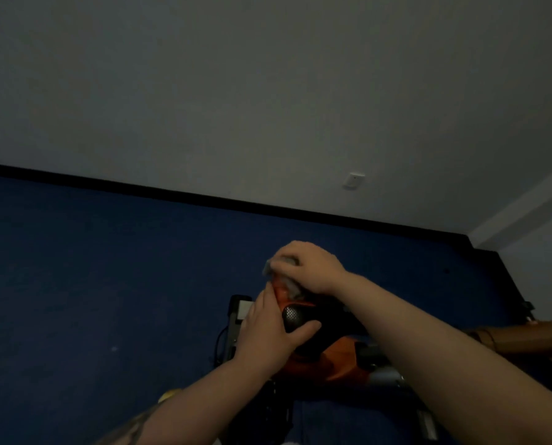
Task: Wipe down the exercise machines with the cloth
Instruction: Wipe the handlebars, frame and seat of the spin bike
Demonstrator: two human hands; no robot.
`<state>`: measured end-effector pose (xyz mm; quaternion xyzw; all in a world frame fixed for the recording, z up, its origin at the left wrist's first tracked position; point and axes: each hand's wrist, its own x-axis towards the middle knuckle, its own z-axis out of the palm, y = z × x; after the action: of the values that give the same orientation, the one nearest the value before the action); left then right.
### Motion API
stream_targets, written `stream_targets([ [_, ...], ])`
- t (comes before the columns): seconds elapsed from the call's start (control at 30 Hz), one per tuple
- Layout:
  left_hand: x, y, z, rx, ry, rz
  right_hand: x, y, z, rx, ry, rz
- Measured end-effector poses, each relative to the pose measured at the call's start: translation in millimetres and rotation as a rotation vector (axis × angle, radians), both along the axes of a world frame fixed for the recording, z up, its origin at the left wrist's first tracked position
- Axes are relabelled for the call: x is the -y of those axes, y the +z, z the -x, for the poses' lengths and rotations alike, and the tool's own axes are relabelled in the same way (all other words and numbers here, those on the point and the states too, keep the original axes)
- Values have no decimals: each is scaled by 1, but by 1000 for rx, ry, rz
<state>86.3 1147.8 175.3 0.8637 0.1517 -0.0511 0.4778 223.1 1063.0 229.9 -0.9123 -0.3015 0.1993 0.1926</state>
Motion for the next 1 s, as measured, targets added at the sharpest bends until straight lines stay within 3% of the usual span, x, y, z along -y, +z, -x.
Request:
stream_targets([
  [0.07, 0, 0, 0, -5, -4, -12, -9, -1, -5, -71, -190, 13],
  [0.1, 0, 0, 1, -1, -2, -7, -13, -4, -4, -9, -185, 66],
  [0.17, 1, -1, 3, 23, 8, 20, -13, -11, 10, 228, 42, 118],
  [0.23, 1, -1, 3, 35, 16, 18, -3, -12, 17, 260, 200, -11],
  [0.27, 0, 0, 2, 27, 15, 12, 3, -8, 14, 157, 127, -87],
  [0.33, 0, 0, 2, 5, 6, 4, 16, -7, 3, -82, -216, -178],
  [0.4, 0, 4, 4, 10, -10, -5, 27, -12, 2, -99, -489, -35],
  [0.47, 0, 8, 6, 47, -4, -17, 22, -17, 18, 98, -440, 208],
  [0.57, -1, 8, 5, 152, -16, -66, 4, -16, 31, 229, -313, 75],
  [0.67, -1, 7, 3, 200, -69, -103, 15, -12, 22, 140, -110, -47],
  [0.77, -3, 7, 3, 196, -99, -54, 40, -16, 21, 52, -225, -98],
  [1.0, -25, 2, -3, 281, -275, -98, 80, -7, 30, 180, -428, 332],
])
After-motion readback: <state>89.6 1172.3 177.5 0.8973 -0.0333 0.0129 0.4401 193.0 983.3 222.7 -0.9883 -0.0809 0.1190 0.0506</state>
